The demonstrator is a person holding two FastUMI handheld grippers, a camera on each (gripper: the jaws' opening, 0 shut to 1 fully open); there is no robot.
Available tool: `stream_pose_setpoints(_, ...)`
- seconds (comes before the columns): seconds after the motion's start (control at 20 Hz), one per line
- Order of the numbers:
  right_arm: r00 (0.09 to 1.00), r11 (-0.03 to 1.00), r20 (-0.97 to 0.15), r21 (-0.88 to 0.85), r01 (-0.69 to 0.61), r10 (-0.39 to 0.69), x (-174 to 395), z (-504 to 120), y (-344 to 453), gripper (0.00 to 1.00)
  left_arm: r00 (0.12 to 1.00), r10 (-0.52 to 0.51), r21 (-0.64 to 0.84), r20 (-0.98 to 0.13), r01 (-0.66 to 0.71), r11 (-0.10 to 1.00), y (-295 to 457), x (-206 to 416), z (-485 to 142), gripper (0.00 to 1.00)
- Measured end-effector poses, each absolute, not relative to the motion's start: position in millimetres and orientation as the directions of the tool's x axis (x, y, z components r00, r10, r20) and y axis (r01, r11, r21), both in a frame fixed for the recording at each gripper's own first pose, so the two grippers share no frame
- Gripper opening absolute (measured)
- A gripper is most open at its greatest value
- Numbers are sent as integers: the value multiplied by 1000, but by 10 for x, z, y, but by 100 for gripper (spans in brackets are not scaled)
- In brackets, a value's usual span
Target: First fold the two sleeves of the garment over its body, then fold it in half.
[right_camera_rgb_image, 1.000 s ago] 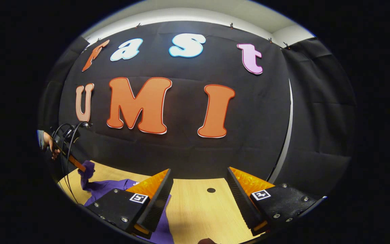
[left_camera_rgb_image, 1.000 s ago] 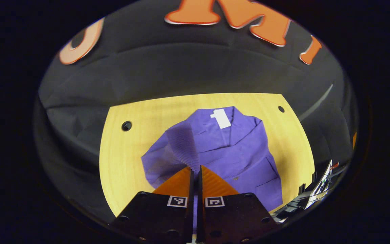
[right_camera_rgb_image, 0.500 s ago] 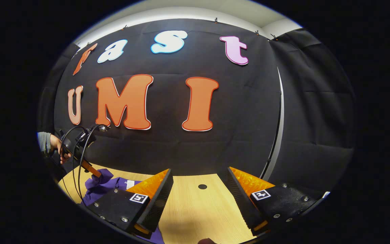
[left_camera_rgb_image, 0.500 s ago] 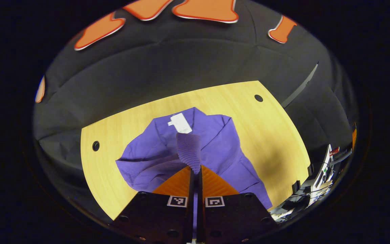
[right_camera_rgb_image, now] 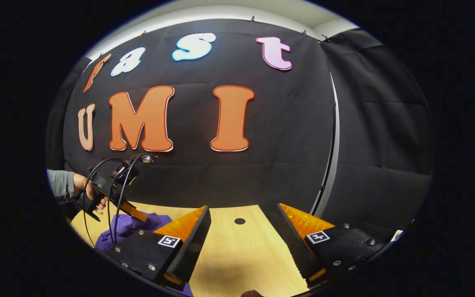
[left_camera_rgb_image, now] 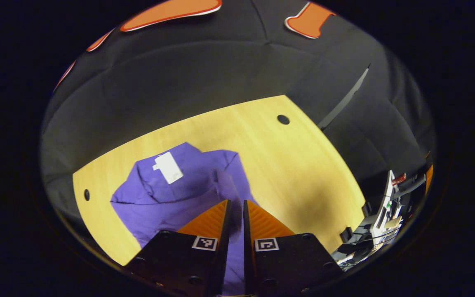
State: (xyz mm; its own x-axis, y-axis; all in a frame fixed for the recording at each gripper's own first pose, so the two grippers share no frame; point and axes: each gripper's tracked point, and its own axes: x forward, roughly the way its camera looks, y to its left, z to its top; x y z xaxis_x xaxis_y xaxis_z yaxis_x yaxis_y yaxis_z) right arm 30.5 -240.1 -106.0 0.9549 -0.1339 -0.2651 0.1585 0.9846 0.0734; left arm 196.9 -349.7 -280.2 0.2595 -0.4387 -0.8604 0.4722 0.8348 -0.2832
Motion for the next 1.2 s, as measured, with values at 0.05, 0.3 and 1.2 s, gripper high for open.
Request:
stream_pose_setpoints(0.05, 954, 985, -268, 74, 157, -132, 309, -1064, -2404, 95, 281, -460, -289, -842, 485, 825, -3541, 1971, -2721, 21)
stream_pose_setpoints(0.3, 961, 989, -257, 76, 129, -106, 383, -1021, -2303, 95, 410, -520, -259, -749, 541, 800, -3479, 2005, -2192, 60)
stream_pose_setpoints(1.2, 993, 994, -87, 75, -75, 81, 662, -424, -1020, 95, 979, -52, -69, -198, 39, 997, -853, 1234, -327, 96)
